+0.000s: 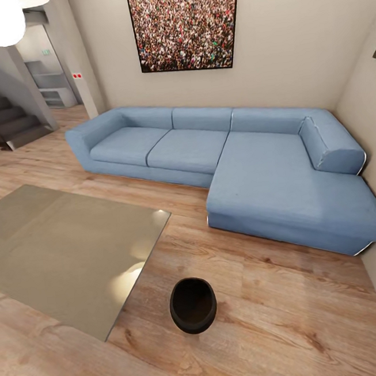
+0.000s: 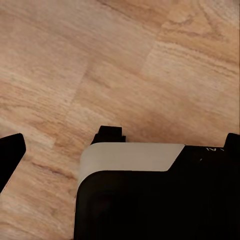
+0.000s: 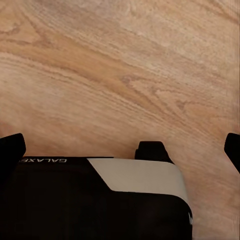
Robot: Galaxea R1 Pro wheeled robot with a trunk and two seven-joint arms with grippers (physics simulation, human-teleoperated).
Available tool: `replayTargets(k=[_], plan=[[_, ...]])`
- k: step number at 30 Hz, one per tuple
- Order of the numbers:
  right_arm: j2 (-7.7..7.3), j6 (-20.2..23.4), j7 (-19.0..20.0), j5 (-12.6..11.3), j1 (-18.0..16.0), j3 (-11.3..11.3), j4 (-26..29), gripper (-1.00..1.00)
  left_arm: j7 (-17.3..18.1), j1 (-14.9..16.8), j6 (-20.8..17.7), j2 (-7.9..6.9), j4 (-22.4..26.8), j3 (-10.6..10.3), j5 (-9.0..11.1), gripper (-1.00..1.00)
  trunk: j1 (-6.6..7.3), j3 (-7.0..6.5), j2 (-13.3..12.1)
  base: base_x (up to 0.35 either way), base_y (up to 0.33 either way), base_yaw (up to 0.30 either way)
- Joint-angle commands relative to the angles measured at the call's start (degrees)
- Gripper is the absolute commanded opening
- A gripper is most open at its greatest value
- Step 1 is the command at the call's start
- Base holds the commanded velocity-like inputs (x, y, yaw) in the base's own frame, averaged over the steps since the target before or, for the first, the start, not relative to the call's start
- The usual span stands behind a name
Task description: Place each of the two pumpkins and all three candles from the living room inside a cabinet in the living room (use any cabinet), then make sure every cabinet is closed, and position the cauldron so it is next to a table in the living room.
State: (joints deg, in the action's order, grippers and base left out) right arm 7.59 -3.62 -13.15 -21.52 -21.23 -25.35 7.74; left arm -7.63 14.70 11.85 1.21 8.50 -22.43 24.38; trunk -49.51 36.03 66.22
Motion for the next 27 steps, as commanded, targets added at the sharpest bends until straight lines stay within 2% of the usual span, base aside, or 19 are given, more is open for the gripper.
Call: replayTargets(k=[1, 4, 10, 12, 16, 21, 27], plan=[[0.00, -0.25, -0.19, -0.61, 0.09, -0.49, -0.04, 1.00, -0.28, 0.02, 0.34, -0.27, -0.03, -0.51, 0.41, 1.00, 0.23, -0.14, -0.39, -0.006, 0.000, 0.000], [-0.04, -1.71, -0.19, -0.58, 0.57, -0.45, -0.15, 1.00, -0.28, 0.00, 0.71, -1.28, -0.06, -0.56, 0.41, 1.00, 0.89, -0.68, -1.59, -0.004, 0.000, 0.000], [-0.20, -3.83, -0.21, -0.61, 1.18, -0.41, -1.93, 1.00, -0.28, -0.11, 1.37, -1.77, -1.52, -0.60, 0.40, 1.00, 2.20, -1.76, -4.00, -0.001, 0.000, 0.000], [-0.74, -4.06, -0.21, -0.64, 1.54, -0.41, -2.84, 1.00, -0.28, -0.26, 1.89, -1.82, -1.79, -0.60, 0.40, 1.00, 2.64, -2.12, -4.80, 0.000, 0.000, 0.000], [-3.01, -5.08, -0.21, -0.73, 2.32, -0.28, -3.77, 1.00, -0.28, -0.46, 2.70, -1.97, -2.01, -0.60, 0.36, 1.00, 3.52, -2.84, -6.41, 0.000, 0.000, 0.000], [-5.44, -6.26, -0.15, -2.90, 4.62, 1.28, -4.08, 1.00, -0.27, -0.56, 2.98, -2.13, -2.09, -0.60, 0.31, 1.00, 4.62, -3.73, -8.41, 0.000, 0.000, 0.000], [-6.28, -7.61, -0.13, -3.71, 6.22, 1.71, -4.17, 1.00, -0.28, -0.86, 3.07, -2.20, -2.10, -0.67, 0.24, 1.00, 5.94, -4.81, -10.82, 0.000, 0.000, 0.000]])
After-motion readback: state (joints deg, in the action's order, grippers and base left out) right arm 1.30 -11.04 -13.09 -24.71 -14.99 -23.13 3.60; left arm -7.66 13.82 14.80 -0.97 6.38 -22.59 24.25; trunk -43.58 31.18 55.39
